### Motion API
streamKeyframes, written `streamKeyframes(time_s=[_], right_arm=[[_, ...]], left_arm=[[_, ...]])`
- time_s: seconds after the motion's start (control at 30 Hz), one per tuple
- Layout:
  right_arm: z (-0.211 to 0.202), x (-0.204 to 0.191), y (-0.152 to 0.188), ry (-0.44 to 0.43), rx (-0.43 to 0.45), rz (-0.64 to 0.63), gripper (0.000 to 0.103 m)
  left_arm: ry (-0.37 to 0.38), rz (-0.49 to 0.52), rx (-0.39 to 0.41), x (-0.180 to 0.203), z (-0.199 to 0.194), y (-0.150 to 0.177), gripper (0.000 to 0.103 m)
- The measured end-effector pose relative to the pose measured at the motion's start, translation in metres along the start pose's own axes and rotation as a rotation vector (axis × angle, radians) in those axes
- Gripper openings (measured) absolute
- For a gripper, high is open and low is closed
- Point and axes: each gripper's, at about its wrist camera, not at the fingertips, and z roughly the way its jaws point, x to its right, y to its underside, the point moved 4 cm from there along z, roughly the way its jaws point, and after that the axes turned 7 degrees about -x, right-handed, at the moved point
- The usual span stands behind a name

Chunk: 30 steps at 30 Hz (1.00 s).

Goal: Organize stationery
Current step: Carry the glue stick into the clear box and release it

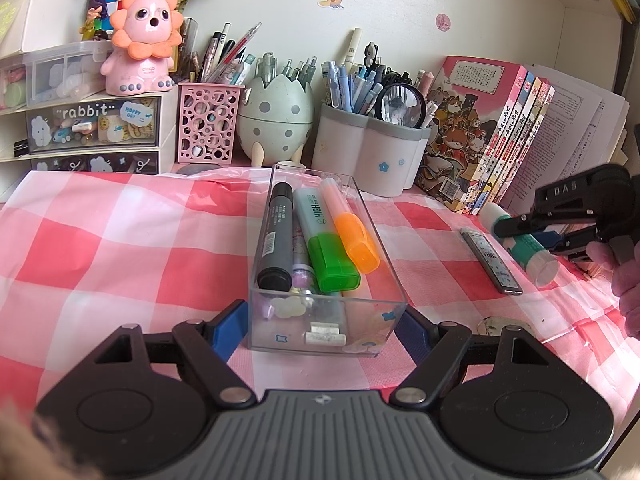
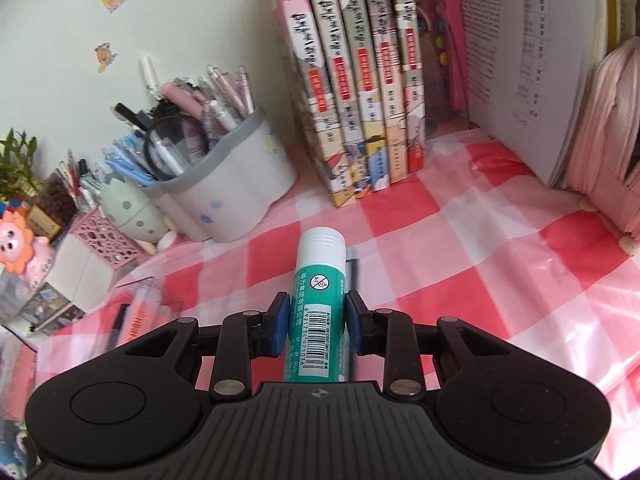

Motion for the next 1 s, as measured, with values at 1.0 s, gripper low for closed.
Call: streamKeyframes(time_s=[1.0], right_arm=[[0.035,-0.132,0.015,-0.286,-0.179,0.034,0.030]], left_arm=[[0.000,0.000,0.000,0.000,0.000,0.000,0.052]])
